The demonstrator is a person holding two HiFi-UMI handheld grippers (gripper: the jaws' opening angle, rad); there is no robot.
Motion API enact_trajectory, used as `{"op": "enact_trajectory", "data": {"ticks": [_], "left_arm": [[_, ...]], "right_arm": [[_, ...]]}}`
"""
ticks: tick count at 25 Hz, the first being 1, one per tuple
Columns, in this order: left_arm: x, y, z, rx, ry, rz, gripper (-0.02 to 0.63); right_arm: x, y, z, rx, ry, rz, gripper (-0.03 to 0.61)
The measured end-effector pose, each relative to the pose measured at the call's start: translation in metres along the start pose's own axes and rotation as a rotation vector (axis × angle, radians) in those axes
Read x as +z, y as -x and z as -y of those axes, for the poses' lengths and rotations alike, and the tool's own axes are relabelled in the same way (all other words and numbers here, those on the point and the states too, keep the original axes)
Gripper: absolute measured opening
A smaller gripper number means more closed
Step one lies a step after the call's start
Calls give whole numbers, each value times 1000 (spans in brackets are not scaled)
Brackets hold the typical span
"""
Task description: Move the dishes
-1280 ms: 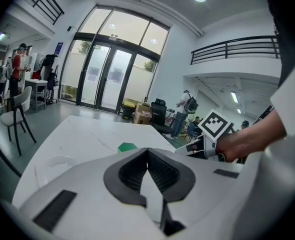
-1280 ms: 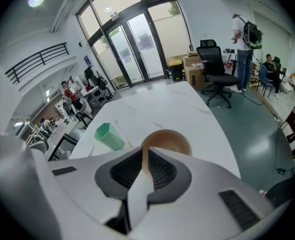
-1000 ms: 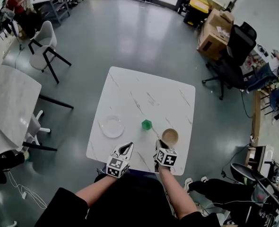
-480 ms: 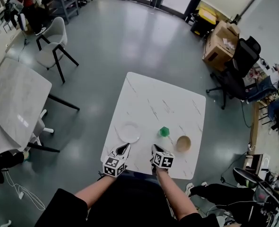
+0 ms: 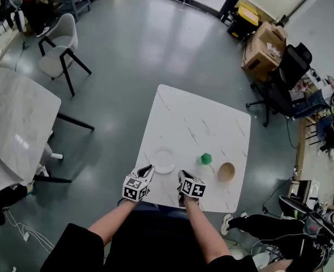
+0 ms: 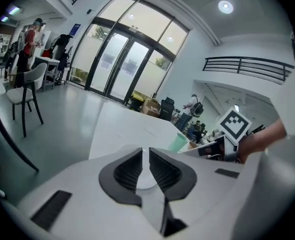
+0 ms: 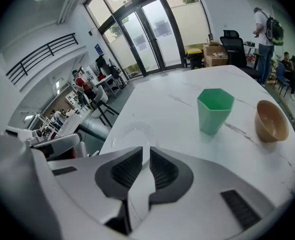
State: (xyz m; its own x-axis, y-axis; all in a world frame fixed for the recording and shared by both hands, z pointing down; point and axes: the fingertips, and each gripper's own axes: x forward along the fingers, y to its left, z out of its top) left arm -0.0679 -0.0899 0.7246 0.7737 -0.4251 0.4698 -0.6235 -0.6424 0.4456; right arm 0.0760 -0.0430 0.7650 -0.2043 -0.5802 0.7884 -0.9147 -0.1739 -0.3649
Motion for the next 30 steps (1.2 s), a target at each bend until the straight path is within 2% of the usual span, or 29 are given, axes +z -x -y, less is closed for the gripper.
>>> {"op": "enact_trajectory", "data": {"ticks": [3,7,11,14,17,21,30], "left_arm": [[-13,-10,-23,21,54,-49,71],[-31,-28,-46,50,124,-120,113],[-45,-47,-61,75,168,-197,119],[-46,-61,-67,82,191,-233,121],[-47,-71,-70,88,193,-270,121],[-49,-78,-80,134,173,-292,121],[-60,-89,-79,109,171,-336,115]], "right_arm": [[0,-15,2,-1,6,-19,103],[0,-41,8,24,-7,-60,103],[-6,-63,16,19,-8,-129,103],[-7,-74,19,23,-48,-152,103],[-5,-80,18,38,-87,-156,103],[0,-86,16,49,-101,-160,103],[-4,-93,20,59,-93,-167,94]]}}
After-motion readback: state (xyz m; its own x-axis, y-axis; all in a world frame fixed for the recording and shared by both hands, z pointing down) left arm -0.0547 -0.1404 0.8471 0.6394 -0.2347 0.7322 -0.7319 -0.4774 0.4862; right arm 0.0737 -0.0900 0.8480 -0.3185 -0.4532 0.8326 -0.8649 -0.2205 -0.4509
